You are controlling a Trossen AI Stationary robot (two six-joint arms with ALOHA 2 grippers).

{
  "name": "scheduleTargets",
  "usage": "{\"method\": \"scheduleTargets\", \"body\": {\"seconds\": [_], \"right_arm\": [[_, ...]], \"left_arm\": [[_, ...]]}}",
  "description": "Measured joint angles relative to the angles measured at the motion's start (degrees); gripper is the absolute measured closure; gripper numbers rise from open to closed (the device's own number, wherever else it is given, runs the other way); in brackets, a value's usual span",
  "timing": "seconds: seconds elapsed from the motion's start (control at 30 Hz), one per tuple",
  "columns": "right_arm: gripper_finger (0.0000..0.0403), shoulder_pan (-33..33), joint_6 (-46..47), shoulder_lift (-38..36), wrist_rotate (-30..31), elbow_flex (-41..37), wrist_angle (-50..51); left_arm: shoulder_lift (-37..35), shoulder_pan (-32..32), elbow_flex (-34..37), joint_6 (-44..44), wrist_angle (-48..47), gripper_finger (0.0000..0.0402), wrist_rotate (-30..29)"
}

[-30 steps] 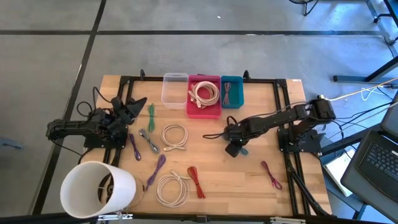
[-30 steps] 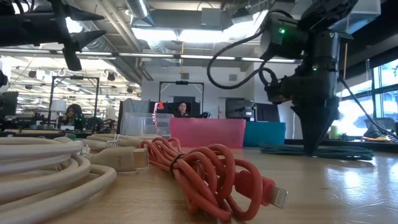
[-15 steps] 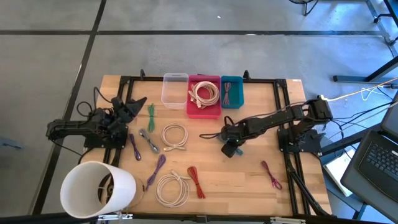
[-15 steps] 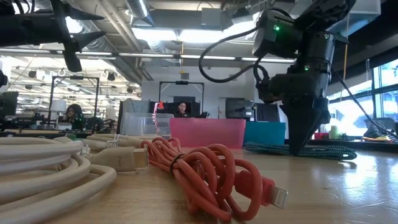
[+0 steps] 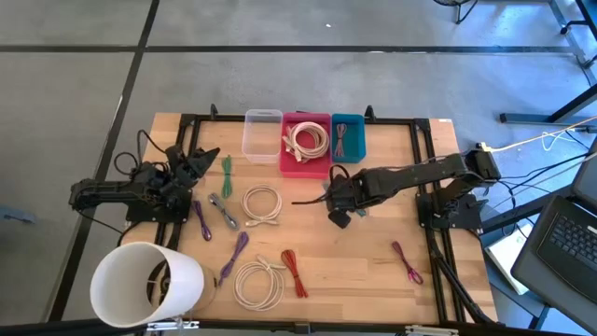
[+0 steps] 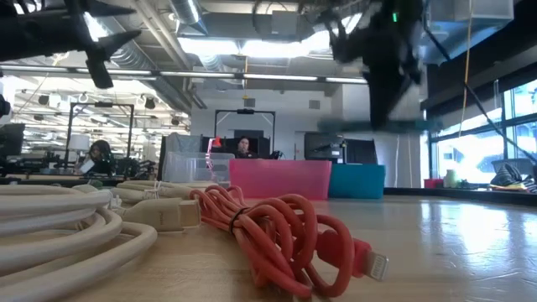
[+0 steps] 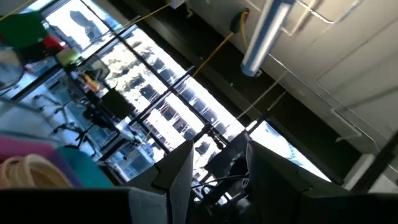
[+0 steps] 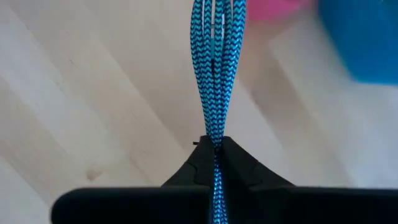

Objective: Pick & Place USB Port
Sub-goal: Put the blue patterned USB cable into the transparent bin

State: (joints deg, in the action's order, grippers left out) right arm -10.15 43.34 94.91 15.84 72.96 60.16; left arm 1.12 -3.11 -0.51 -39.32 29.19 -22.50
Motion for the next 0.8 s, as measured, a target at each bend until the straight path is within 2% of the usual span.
{"method": "scheduleTargets", "body": {"seconds": [0.2, 0.4, 0.5, 0.63, 0.8], "right_arm": [[0.0398, -0.64, 1.24, -0.11, 6.92, 9.60, 10.21], [0.0398, -0.13, -0.43, -0.13, 9.66, 16.40, 12.45], [0.0398, -0.07, -4.10, -0.19, 10.10, 19.58, 7.98], [0.0399, 0.43, -10.71, -0.25, 9.57, 23.72, 0.35], [0.0399, 0.81, -21.79, -0.26, 2.49, 26.45, -13.92]], "left_arm": [[0.02, 0.02, -3.75, 9.47, 0.01, 0.0258, 5.74], [3.22, 0.02, -12.77, 15.18, -15.14, 0.0258, 4.30], [8.13, 0.00, -17.60, 17.26, -19.94, 0.0258, 3.57], [18.13, 0.00, -24.10, 24.47, -20.12, 0.0258, 5.36], [31.80, -0.34, -31.45, 35.59, -18.91, 0.0258, 4.96]]}}
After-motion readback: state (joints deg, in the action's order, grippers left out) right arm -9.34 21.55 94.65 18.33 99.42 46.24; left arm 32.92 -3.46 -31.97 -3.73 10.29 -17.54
